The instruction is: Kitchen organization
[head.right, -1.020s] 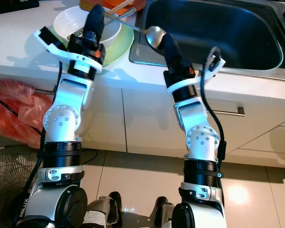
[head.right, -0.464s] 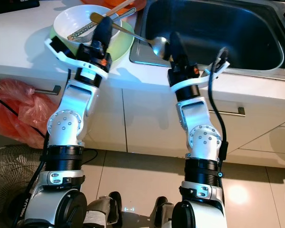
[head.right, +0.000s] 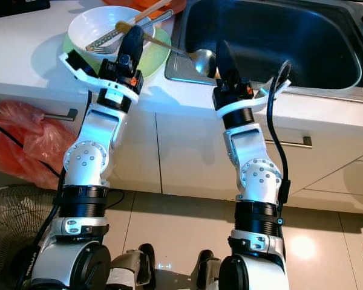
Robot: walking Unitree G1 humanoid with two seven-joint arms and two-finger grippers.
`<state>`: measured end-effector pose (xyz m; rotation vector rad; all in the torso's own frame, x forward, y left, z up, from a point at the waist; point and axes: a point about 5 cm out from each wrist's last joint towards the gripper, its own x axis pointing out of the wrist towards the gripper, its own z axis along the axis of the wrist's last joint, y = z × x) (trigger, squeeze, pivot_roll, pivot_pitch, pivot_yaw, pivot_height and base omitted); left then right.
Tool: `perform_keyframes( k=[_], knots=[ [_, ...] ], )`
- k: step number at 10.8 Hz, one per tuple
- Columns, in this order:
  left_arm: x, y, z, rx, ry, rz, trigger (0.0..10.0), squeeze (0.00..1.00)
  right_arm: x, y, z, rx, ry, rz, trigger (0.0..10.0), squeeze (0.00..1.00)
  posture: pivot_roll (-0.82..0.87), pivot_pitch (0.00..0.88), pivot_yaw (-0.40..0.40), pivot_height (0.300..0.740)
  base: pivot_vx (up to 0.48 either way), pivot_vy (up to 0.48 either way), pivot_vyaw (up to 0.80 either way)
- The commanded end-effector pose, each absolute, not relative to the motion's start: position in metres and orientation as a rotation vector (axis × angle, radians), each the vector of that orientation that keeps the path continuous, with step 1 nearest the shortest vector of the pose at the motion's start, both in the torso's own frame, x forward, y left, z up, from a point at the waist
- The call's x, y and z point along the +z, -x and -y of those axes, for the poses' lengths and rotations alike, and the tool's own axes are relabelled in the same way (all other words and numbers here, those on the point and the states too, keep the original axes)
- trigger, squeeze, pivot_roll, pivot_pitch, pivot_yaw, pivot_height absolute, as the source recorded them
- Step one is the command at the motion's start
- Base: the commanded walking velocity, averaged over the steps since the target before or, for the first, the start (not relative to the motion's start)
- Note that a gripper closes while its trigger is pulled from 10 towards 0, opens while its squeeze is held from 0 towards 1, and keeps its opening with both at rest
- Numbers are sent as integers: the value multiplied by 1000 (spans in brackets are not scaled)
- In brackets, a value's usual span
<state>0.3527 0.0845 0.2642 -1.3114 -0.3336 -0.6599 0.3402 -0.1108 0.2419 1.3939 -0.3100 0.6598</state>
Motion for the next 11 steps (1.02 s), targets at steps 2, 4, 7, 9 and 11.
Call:
perform_keyframes(
  k=[2,4,7,9,11],
  knots=[
    [260,-341,-33,-722,1505,266,10000,0,258,-337,92,746,-1458,336,10000,0,148,214,-50,740,0,0,0],
    [262,-343,-31,-714,1518,277,10000,0,259,-335,87,782,-1474,320,10000,0,152,214,-53,740,0,0,0],
    [270,-344,-29,-727,1529,295,10000,0,257,-331,78,814,-1477,282,10000,0,153,214,-52,740,0,0,0],
    [272,-343,-28,-741,1525,301,10000,0,256,-330,76,830,-1463,264,10000,0,154,215,-51,740,0,0,0],
    [276,-342,-28,-764,1536,315,10000,0,249,-331,71,827,-1411,212,10000,0,155,215,-53,740,0,0,0]
  ],
)
